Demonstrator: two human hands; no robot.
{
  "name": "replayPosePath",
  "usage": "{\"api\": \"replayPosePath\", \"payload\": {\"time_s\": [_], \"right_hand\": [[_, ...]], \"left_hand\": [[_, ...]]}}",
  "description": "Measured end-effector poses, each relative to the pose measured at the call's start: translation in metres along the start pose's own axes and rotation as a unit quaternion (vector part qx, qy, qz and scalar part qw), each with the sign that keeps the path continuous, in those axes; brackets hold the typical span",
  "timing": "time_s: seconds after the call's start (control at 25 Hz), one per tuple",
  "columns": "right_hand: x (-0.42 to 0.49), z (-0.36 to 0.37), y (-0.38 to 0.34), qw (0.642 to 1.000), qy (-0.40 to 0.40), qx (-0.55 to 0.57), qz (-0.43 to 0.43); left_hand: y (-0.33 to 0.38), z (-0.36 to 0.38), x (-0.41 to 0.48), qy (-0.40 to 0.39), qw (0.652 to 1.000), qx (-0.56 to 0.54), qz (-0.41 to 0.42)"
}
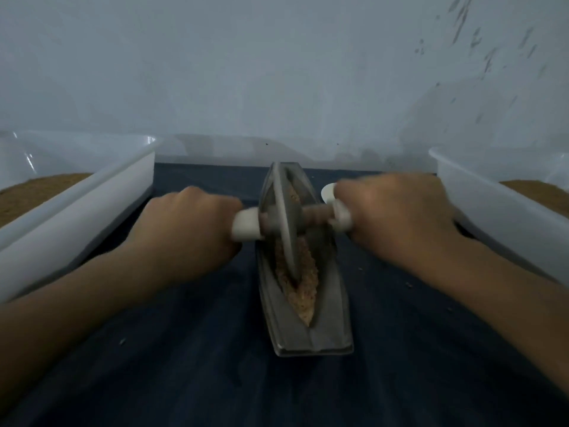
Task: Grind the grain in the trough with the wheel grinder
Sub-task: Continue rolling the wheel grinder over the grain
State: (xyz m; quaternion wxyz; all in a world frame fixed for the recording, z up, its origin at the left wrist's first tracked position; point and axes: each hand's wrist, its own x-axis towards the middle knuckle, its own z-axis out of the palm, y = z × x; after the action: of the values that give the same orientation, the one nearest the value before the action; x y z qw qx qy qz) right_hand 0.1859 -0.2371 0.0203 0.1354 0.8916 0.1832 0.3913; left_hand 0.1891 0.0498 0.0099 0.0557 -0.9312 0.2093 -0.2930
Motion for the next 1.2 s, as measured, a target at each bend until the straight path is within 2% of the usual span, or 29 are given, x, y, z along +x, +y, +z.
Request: {"api": "replayPosePath", "payload": {"time_s": [0.08,0.12,0.2,0.28,0.36,0.4,0.48,0.56,0.64,0.72,0.8,0.92,0.96,1.04,1.2], "right_hand": [[0.03,0.011,-0.009,0.994,-0.077,0.01,0.073],[0.041,0.015,-0.011,0.986,-0.122,0.018,0.115],[0.048,0.021,-0.008,0.977,-0.162,0.032,0.131],[0.026,0.009,-0.003,0.989,-0.126,0.016,0.071],[-0.006,-0.005,-0.002,0.999,-0.04,-0.022,0.017],[-0.016,-0.01,-0.003,1.0,-0.004,-0.019,0.009],[-0.018,-0.007,-0.001,1.0,-0.01,0.0,0.03],[0.006,0.004,-0.008,0.995,-0.064,-0.036,0.074],[0.038,0.011,-0.014,0.985,-0.12,-0.022,0.121],[0.05,0.011,-0.012,0.983,-0.148,-0.014,0.111],[0.029,0.0,-0.008,0.988,-0.139,-0.006,0.067],[-0.024,-0.019,-0.008,0.997,-0.033,0.03,0.069],[-0.03,-0.017,-0.007,0.996,-0.017,0.051,0.076],[-0.02,-0.005,-0.006,0.995,-0.036,0.046,0.086],[0.042,0.017,-0.01,0.976,-0.146,0.011,0.162]], "left_hand": [[0.009,0.006,0.034,-0.037,0.996,0.023,-0.077],[0.014,0.008,0.052,-0.046,0.994,0.046,-0.089],[0.015,0.009,0.069,-0.057,0.992,0.058,-0.093],[0.008,0.004,0.045,-0.053,0.997,0.036,-0.053],[0.0,0.0,0.002,0.003,1.0,0.019,0.009],[-0.004,-0.002,-0.013,0.033,0.999,0.018,0.037],[-0.008,-0.002,-0.01,0.06,0.997,0.03,0.046],[0.002,0.006,0.011,0.039,0.998,0.056,-0.013],[0.01,0.013,0.042,0.002,0.994,0.041,-0.097],[0.008,0.018,0.054,-0.039,0.991,0.017,-0.127],[0.003,0.011,0.03,-0.016,0.997,0.022,-0.077],[0.0,-0.011,-0.014,0.103,0.99,0.077,0.057],[-0.004,-0.014,-0.014,0.11,0.988,0.079,0.07],[-0.004,-0.009,-0.001,0.064,0.994,0.087,0.035],[0.009,0.011,0.054,-0.02,0.993,0.06,-0.097]]}}
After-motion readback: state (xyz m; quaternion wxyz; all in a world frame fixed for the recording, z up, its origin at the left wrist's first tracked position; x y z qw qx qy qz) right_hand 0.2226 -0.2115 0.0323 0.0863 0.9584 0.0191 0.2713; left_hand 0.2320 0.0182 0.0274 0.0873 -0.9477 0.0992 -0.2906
